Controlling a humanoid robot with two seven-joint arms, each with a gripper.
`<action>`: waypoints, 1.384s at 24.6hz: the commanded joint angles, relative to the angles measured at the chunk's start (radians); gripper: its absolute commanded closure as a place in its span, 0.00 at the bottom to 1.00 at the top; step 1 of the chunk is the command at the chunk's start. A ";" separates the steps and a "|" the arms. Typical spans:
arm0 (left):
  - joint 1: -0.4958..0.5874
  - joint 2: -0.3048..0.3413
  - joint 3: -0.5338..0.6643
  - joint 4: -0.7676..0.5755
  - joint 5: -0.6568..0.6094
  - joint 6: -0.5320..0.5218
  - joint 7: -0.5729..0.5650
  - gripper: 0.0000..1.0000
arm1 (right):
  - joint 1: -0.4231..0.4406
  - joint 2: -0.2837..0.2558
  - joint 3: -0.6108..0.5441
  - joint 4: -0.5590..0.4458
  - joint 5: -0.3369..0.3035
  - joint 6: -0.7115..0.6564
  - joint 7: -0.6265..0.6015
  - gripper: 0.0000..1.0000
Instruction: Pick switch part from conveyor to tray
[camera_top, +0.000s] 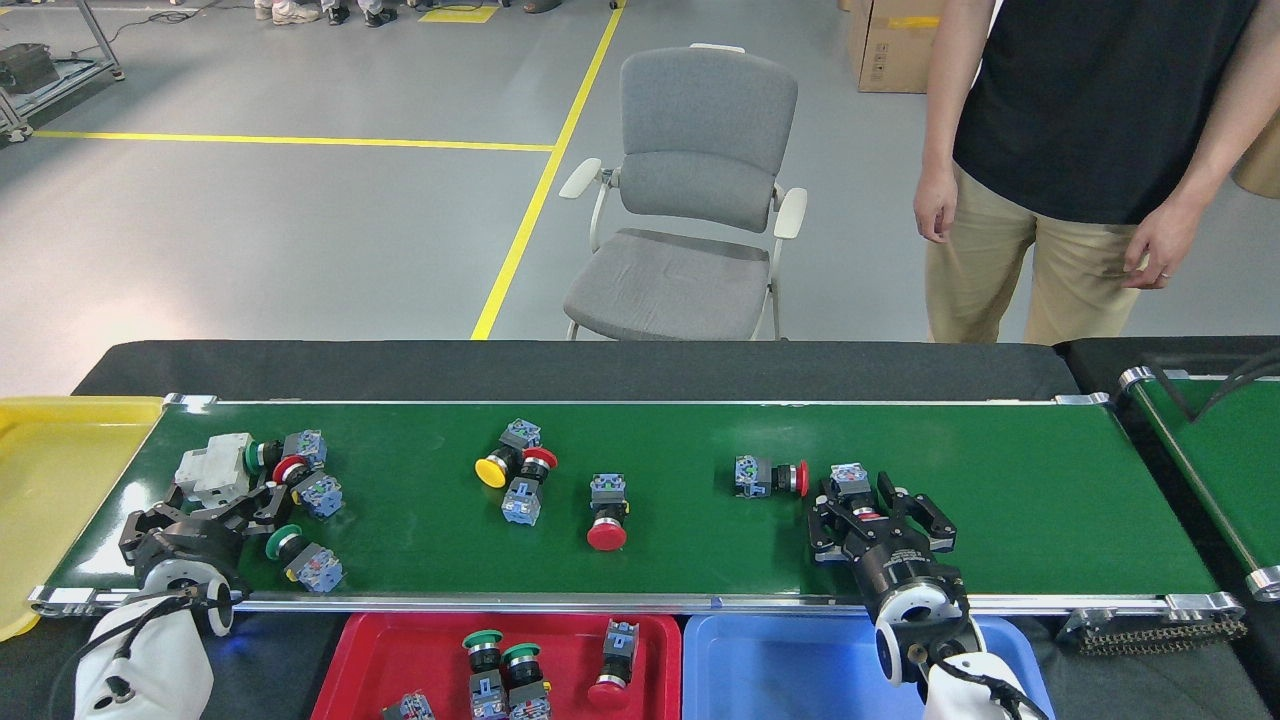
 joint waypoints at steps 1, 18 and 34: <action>-0.019 0.013 -0.004 0.001 0.003 0.022 0.065 0.51 | -0.020 -0.005 0.007 -0.007 0.000 0.002 -0.006 0.95; 0.276 -0.042 -0.010 -0.627 0.003 -0.209 0.058 0.80 | 0.063 -0.043 0.346 -0.307 0.005 -0.249 -0.057 0.53; 0.403 -0.090 -0.017 -0.856 0.006 -0.390 0.005 0.81 | 0.163 -0.011 0.168 -0.434 -0.003 -0.120 -0.072 0.00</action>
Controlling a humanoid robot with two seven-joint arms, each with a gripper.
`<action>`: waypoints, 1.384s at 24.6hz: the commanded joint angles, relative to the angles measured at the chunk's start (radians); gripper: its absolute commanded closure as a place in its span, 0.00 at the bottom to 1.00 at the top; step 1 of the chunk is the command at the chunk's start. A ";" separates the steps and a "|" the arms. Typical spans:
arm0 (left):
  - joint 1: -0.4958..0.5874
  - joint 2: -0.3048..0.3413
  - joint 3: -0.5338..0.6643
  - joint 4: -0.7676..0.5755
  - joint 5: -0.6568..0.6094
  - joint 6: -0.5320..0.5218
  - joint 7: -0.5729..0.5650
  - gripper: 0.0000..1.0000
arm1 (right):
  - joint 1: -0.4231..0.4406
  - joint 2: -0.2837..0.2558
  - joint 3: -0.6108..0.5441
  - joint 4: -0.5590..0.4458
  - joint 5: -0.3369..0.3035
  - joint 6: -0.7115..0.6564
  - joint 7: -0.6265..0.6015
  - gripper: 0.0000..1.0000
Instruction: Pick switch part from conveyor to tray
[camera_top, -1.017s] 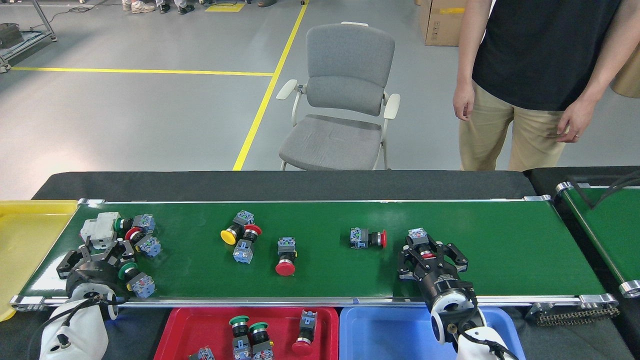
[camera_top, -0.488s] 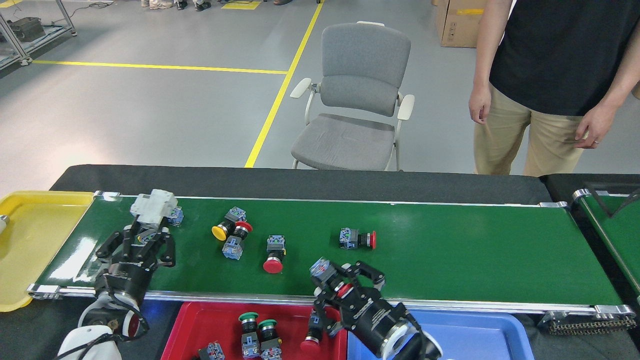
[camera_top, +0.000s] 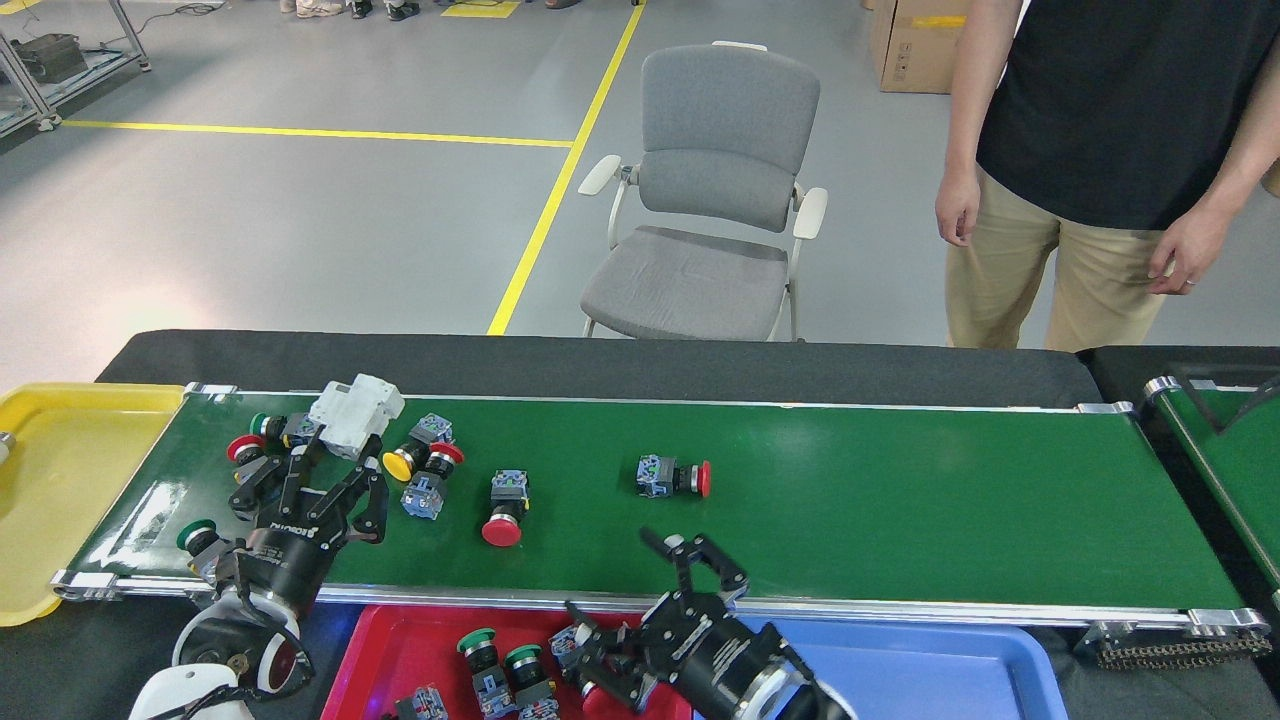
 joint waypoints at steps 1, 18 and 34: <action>0.021 -0.028 -0.015 -0.065 -0.004 -0.091 0.002 0.81 | 0.038 0.009 -0.128 -0.036 -0.002 0.108 -0.012 0.00; 0.276 -0.171 -0.552 -0.344 -0.151 -0.117 -0.082 0.32 | 0.324 -0.156 -0.773 0.037 -0.247 0.024 -0.071 0.00; 0.318 -0.165 0.246 -0.295 -0.105 -0.059 -0.050 0.00 | 0.316 -0.168 -0.774 -0.005 -0.275 -0.061 -0.035 0.00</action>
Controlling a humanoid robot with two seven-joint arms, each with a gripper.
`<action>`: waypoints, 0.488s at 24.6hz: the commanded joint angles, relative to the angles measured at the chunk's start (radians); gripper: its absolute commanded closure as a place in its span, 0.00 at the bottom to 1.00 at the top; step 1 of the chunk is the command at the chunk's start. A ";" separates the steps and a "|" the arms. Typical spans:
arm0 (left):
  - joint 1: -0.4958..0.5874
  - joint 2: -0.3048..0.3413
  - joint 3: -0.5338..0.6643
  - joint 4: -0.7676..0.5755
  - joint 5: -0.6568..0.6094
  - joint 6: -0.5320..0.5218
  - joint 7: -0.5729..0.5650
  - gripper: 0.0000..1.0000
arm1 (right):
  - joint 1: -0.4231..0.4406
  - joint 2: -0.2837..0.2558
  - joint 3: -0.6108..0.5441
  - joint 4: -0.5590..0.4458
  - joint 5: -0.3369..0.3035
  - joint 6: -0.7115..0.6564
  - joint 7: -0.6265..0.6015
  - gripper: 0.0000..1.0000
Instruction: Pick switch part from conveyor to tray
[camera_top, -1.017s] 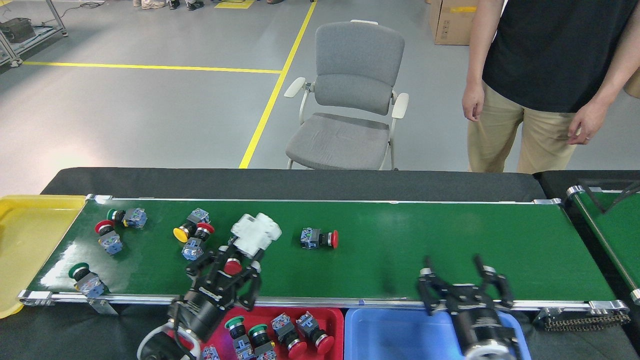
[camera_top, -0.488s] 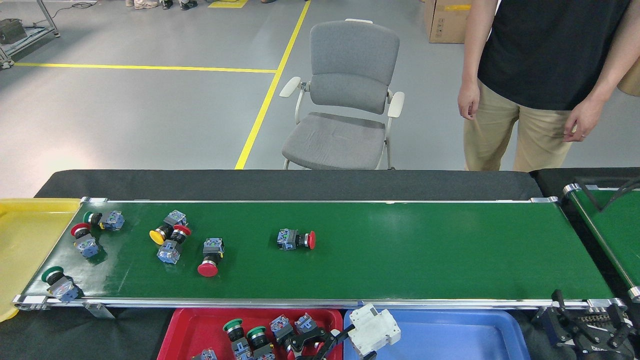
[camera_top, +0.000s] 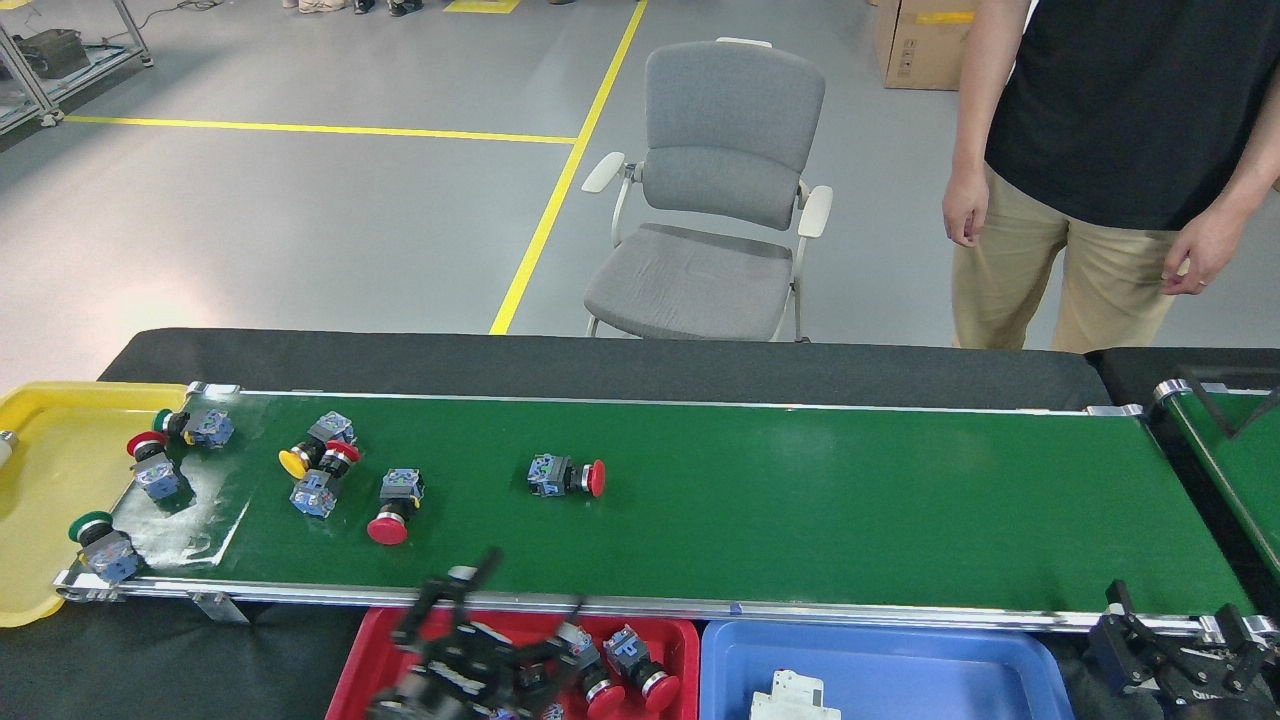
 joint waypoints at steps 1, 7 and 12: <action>-0.005 0.047 0.124 0.074 0.004 -0.019 0.013 0.00 | -0.009 -0.002 -0.005 -0.025 -0.002 -0.054 0.011 0.00; -0.067 0.237 0.177 0.348 0.034 -0.033 0.145 0.00 | -0.012 0.000 -0.001 -0.028 -0.001 -0.067 0.019 0.00; -0.139 0.315 0.173 0.425 0.120 -0.171 0.143 0.00 | -0.007 0.000 0.024 -0.031 0.001 -0.131 0.020 0.00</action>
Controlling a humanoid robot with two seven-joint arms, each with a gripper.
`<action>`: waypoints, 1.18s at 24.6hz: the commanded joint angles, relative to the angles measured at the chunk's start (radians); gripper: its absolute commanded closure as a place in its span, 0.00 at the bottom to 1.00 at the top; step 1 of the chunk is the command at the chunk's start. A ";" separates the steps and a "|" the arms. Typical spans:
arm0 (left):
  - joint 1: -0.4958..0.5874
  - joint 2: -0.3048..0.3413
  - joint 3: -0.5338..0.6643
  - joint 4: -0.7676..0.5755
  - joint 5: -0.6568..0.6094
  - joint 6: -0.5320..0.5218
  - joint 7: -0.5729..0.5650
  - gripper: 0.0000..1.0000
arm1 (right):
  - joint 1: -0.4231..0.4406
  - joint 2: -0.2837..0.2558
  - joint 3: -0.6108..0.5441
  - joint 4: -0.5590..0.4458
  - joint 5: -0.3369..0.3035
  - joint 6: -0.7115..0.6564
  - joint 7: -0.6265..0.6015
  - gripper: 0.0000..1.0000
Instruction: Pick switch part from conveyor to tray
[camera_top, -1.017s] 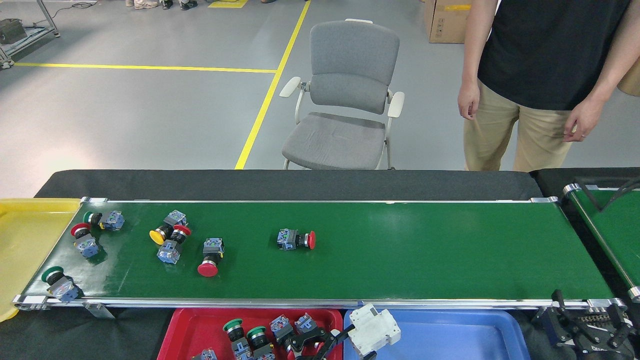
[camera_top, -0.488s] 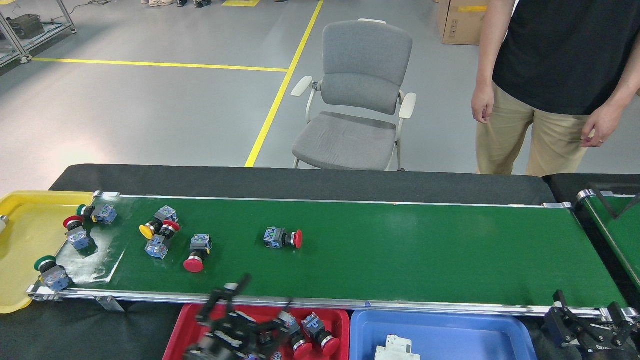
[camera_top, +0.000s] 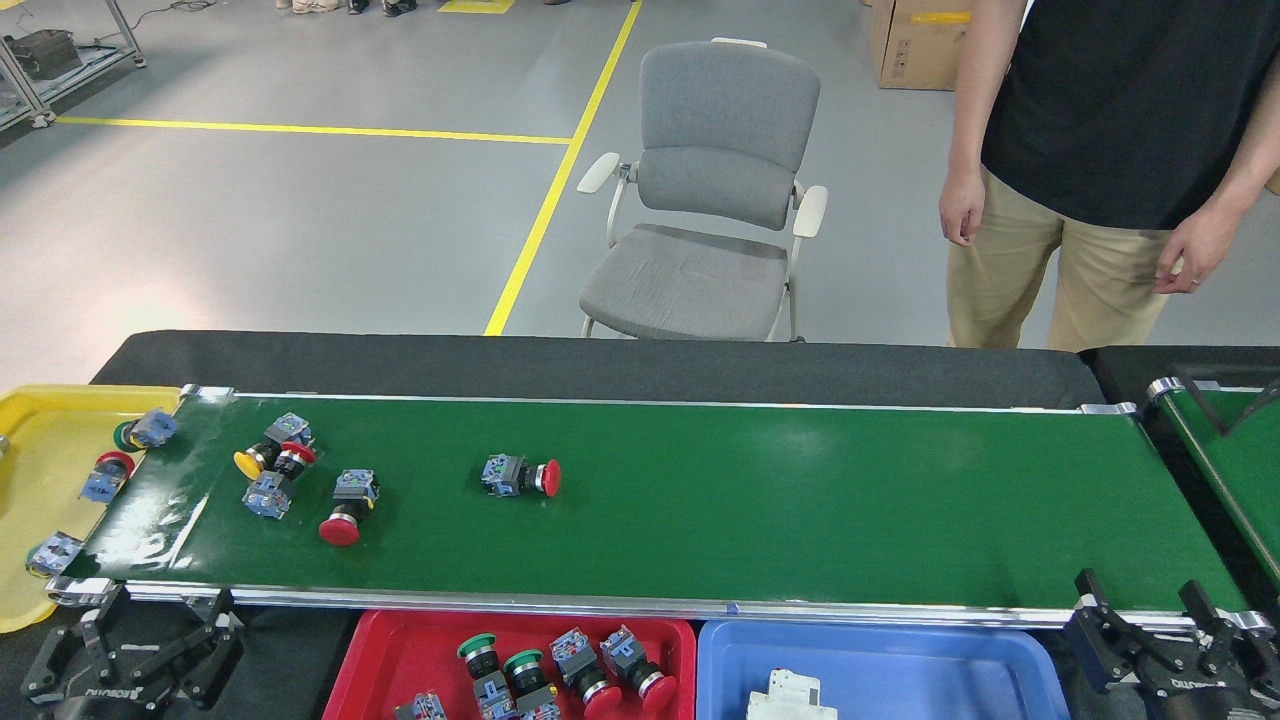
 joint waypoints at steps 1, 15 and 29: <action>-0.041 0.042 0.002 0.043 0.020 -0.093 0.014 0.00 | -0.005 -0.003 0.014 -0.020 0.002 -0.059 0.001 0.00; -0.410 0.122 -0.158 0.541 0.012 -0.014 0.037 0.00 | -0.031 -0.005 0.048 -0.044 0.035 -0.145 0.015 0.00; -0.492 0.184 -0.234 0.822 0.025 0.159 0.187 0.74 | -0.128 -0.009 0.224 -0.014 0.040 -0.139 0.015 0.00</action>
